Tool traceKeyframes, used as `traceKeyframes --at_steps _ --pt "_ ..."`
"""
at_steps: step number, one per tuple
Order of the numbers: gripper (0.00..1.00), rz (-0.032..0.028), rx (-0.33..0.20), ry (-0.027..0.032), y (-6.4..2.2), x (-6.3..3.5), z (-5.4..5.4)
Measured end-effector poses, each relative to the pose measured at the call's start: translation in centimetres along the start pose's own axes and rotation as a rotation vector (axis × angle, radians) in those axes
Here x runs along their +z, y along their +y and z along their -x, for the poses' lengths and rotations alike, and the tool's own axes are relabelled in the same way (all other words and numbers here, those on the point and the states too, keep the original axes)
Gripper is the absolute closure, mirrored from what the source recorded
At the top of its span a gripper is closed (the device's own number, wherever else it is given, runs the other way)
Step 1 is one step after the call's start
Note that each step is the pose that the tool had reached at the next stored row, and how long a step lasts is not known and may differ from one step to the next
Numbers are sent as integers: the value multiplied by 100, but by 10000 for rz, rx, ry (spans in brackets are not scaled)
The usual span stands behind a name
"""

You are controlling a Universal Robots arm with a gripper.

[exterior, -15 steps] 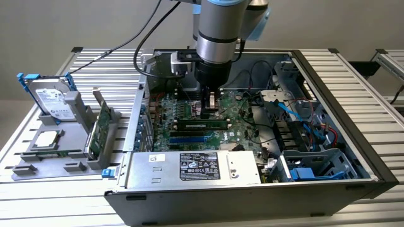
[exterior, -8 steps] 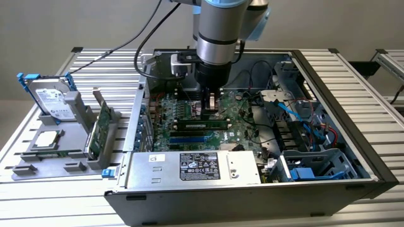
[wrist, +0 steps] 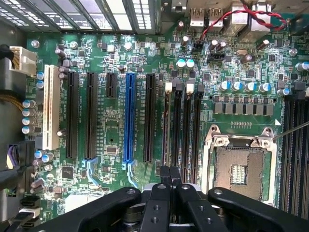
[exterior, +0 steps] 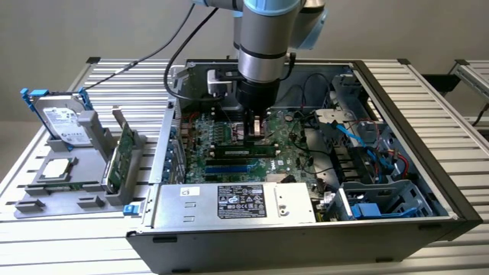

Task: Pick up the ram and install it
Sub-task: 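Press down the ram until it locks into place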

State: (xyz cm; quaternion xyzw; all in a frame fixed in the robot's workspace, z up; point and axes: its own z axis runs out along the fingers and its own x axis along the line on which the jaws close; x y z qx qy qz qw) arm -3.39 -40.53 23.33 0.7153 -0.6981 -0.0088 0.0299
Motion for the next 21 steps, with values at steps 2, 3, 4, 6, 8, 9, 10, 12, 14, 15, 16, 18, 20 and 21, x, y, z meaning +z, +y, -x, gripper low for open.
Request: traceKeyframes --at_steps 2,3,4,6,8,9,10,12,14,15,16,18,20,21 --pt "89 -6 10 -15 -1 16 1" --pt "89 -5 19 -18 -1 24 1" --pt "89 -4 30 -19 -1 31 1" --pt "89 -1 55 -17 1 41 1" --pt "89 0 80 -15 1 52 1" --pt "89 0 92 -17 1 58 1" --pt "89 -5 105 -27 0 66 3" --pt "89 3 135 -22 1 74 2" --pt "89 3 162 -22 1 79 2" --pt "89 2 174 -25 1 79 2" --pt "89 1 181 -38 0 78 3" --pt "89 -6 181 -82 0 55 5" --pt "89 6 182 -82 4 10 0" --pt "89 5 181 -96 5 -5 -2"
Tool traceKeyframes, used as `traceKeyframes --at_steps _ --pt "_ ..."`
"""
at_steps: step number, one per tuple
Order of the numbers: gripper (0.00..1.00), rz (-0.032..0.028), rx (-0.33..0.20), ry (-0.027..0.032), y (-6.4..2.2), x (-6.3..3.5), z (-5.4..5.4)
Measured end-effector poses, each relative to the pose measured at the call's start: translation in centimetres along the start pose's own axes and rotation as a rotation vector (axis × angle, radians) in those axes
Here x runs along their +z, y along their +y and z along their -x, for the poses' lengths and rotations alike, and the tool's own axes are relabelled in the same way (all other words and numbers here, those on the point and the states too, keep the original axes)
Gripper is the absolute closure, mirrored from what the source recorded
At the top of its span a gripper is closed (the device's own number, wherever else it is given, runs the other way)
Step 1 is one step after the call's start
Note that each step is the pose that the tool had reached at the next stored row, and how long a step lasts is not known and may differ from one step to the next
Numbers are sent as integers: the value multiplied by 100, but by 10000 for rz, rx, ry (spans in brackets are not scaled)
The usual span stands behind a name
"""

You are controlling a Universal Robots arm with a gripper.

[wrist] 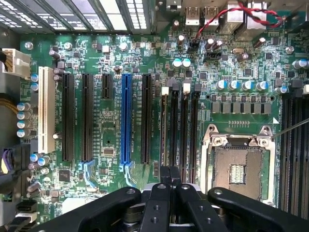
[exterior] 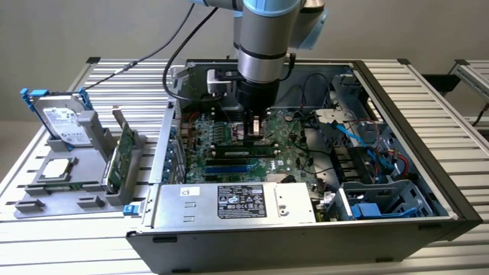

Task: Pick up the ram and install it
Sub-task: 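Press down the ram until it locks into place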

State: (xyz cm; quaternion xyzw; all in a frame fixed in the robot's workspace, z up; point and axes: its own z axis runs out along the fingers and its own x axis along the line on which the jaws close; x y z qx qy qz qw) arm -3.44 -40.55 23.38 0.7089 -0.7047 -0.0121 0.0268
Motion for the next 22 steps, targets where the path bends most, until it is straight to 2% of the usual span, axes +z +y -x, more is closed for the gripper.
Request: traceKeyframes --at_steps 7,22 --pt "89 0 -1 -87 5 -87 -17" --pt "89 2 0 -86 5 -88 -17"
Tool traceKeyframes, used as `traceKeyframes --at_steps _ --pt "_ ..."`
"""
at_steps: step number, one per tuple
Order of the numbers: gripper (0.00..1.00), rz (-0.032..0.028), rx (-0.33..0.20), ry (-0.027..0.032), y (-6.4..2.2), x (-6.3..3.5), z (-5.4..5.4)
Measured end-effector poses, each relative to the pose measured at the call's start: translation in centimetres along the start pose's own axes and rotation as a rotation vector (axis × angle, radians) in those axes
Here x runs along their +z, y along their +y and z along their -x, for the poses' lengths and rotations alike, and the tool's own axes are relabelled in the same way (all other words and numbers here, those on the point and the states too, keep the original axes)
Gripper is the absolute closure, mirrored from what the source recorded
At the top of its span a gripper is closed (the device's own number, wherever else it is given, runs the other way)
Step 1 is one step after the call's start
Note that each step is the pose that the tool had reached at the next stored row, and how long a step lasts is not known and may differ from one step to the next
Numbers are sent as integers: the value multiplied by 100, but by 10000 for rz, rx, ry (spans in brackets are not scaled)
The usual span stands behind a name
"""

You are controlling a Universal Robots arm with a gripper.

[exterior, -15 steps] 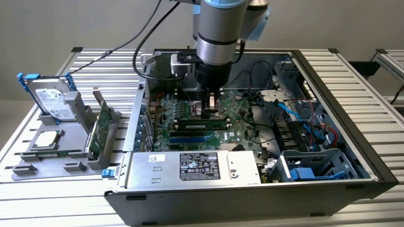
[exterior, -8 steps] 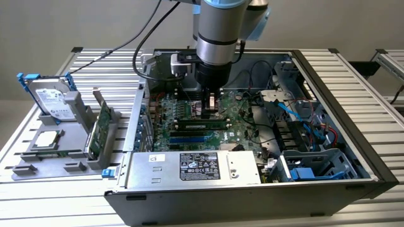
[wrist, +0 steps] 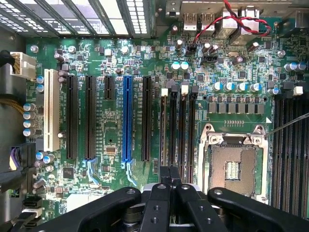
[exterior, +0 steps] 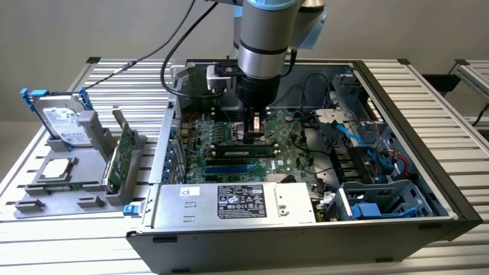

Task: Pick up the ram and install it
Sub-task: 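Press down the ram until it locks into place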

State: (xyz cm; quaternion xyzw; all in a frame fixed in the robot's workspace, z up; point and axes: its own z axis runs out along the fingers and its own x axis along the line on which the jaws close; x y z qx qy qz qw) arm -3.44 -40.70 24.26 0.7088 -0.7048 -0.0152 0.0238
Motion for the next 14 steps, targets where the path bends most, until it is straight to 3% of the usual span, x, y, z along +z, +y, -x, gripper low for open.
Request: traceKeyframes --at_steps 6,14 --pt "89 3 212 -11 5 0 -9" --pt "89 17 1390 -77 4 0 -10"
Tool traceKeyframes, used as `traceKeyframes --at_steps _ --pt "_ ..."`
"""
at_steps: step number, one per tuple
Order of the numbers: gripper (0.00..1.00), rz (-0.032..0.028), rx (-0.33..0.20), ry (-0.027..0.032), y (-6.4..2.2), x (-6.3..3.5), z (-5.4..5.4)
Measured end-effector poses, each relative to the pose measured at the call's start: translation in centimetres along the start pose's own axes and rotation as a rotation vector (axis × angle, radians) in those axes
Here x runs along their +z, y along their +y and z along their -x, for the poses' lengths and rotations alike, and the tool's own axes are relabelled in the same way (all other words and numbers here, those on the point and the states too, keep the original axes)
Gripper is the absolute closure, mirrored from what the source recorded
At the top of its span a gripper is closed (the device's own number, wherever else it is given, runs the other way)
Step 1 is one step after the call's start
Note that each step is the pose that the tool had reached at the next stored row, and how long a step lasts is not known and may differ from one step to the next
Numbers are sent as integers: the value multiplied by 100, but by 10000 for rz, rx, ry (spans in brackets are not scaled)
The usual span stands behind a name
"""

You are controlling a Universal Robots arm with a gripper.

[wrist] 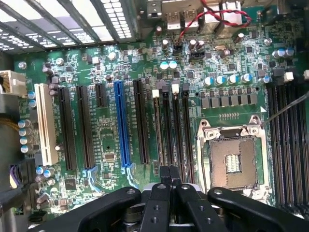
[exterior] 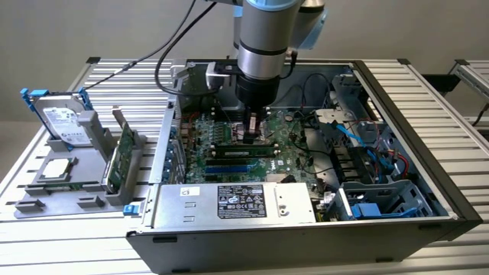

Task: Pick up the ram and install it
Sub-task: 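Press down the ram until it locks into place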

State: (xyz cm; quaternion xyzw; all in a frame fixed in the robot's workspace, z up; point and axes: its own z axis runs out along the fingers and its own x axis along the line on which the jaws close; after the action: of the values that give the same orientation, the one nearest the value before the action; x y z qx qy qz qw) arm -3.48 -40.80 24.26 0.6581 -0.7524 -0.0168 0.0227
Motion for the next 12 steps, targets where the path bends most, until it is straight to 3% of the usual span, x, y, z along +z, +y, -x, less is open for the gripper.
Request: traceKeyframes --at_steps 12 --pt "89 24 2022 -112 0 2 0"
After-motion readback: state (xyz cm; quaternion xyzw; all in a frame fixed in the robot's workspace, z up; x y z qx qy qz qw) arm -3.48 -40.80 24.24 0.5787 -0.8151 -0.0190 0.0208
